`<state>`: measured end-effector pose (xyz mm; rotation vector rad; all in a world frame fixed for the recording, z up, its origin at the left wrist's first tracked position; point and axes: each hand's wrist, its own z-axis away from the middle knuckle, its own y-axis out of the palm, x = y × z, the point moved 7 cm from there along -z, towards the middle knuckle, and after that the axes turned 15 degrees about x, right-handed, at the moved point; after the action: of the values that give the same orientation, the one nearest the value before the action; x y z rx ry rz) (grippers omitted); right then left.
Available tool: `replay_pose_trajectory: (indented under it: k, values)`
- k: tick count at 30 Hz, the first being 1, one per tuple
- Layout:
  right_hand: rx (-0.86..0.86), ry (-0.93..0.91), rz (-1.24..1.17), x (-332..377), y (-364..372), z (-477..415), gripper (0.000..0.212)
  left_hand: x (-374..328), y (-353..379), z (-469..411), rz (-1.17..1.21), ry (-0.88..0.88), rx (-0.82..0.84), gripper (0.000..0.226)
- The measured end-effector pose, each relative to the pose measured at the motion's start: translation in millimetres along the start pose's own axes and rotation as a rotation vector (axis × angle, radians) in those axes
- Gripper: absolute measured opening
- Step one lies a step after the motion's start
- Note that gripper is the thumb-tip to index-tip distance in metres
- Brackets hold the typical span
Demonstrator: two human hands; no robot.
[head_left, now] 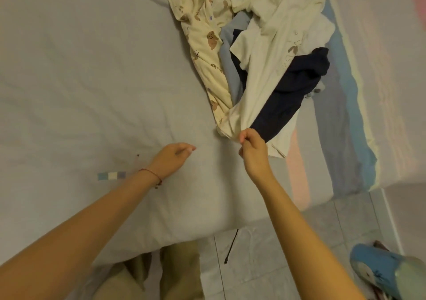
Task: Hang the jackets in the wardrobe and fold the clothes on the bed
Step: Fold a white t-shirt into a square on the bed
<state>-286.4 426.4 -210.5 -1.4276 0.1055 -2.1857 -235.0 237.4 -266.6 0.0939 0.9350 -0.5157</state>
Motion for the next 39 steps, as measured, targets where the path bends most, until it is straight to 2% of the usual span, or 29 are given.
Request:
replay_pose_trajectory:
  k: [4, 5, 6, 7, 9, 11, 12, 13, 15, 16, 17, 19, 21, 22, 24, 26, 28, 31, 33, 35, 37, 38, 39]
  values:
    - [0.491, -0.001, 0.166, 2.9, 70.5, 50.1, 0.025, -41.1, 23.7, 2.0, 0.478, 0.096, -0.061, 0.028]
    - [0.606, 0.019, 0.173, 2.3, 85.0, 66.1, 0.024, -48.7, 28.2, 5.1, 0.521, 0.100, -0.079, 0.038]
    - [0.693, 0.042, 0.144, 1.9, 94.8, 82.1, 0.025, -53.3, 33.4, 10.5, 0.508, 0.094, -0.101, 0.057]
    - [0.739, 0.070, 0.093, 0.6, 98.0, 94.4, 0.027, -55.4, 37.8, 16.9, 0.485, 0.075, -0.129, 0.070]
    - [0.675, 0.148, -0.036, -4.1, 85.2, 109.4, 0.030, -58.1, 46.7, 37.8, 0.515, 0.041, -0.141, 0.075]
    - [0.450, 0.248, -0.238, -17.6, 58.5, 113.3, 0.020, -58.6, 52.7, 60.8, 0.563, 0.043, -0.076, 0.073]
    - [0.347, 0.298, -0.416, -29.1, 47.0, 113.3, 0.015, -58.0, 53.5, 74.1, 0.546, 0.034, -0.035, 0.069]
    - [0.269, 0.329, -0.675, -37.0, 38.9, 111.9, 0.024, -58.8, 55.0, 87.9, 0.498, 0.012, 0.027, 0.060]
    - [0.132, 0.353, -1.261, -39.5, 38.0, 107.9, 0.057, -59.7, 57.7, 123.8, 0.340, -0.011, 0.234, 0.044]
    - [0.105, 0.327, -1.436, -35.2, 35.1, 101.8, 0.067, -61.8, 62.1, 138.9, 0.287, 0.013, 0.387, 0.041]
    - [0.099, 0.294, -1.486, -24.6, 36.1, 97.0, 0.067, -62.9, 65.4, 158.0, 0.248, 0.039, 0.552, 0.040]
    - [0.046, 0.265, -1.369, -3.8, 35.5, 91.0, 0.041, -54.8, 67.4, 188.1, 0.146, 0.037, 0.802, 0.039]
    - [0.001, 0.295, -1.166, 17.4, 35.6, 97.3, 0.017, -32.1, 48.3, 209.7, -0.027, -0.068, 0.828, 0.040]
    - [0.005, 0.289, -1.029, 30.8, 35.0, 106.3, 0.016, -22.3, 30.6, 218.2, -0.120, -0.118, 0.761, 0.047]
    - [0.077, 0.257, -0.597, 64.6, 30.3, 129.8, 0.020, -16.0, -5.8, 228.2, -0.258, -0.162, 0.556, 0.062]
    - [0.273, 0.203, -0.274, 98.9, 43.3, 161.2, 0.015, -31.9, -41.4, 239.1, -0.256, -0.158, 0.296, 0.069]
    - [0.504, 0.137, -0.117, 133.2, 69.0, 193.5, 0.010, -54.5, -62.3, 246.4, -0.054, -0.143, 0.141, 0.073]
    - [0.719, -0.003, 0.030, 179.5, 122.7, 235.4, 0.017, -78.0, -53.2, 256.9, 0.628, -0.120, 0.180, 0.085]
    - [0.772, -0.151, 0.207, 206.4, 155.6, 257.9, 0.029, -78.0, -38.1, 270.1, 0.918, -0.207, 0.210, 0.066]
    - [0.861, -0.187, 0.268, 217.1, 172.9, 275.1, 0.028, -72.4, -42.8, 293.1, 0.933, -0.209, 0.121, 0.070]
    - [0.986, -0.113, 0.268, 214.7, 169.8, 283.3, 0.016, -73.4, -63.6, 317.2, 0.929, -0.114, -0.016, 0.072]
    - [0.969, -0.065, 0.273, 213.6, 160.1, 280.7, 0.015, -77.5, -72.3, 326.6, 0.930, -0.055, -0.034, 0.070]
    - [0.877, -0.029, 0.273, 209.6, 146.7, 272.3, 0.026, -83.3, -78.4, 334.8, 0.925, 0.005, -0.028, 0.068]
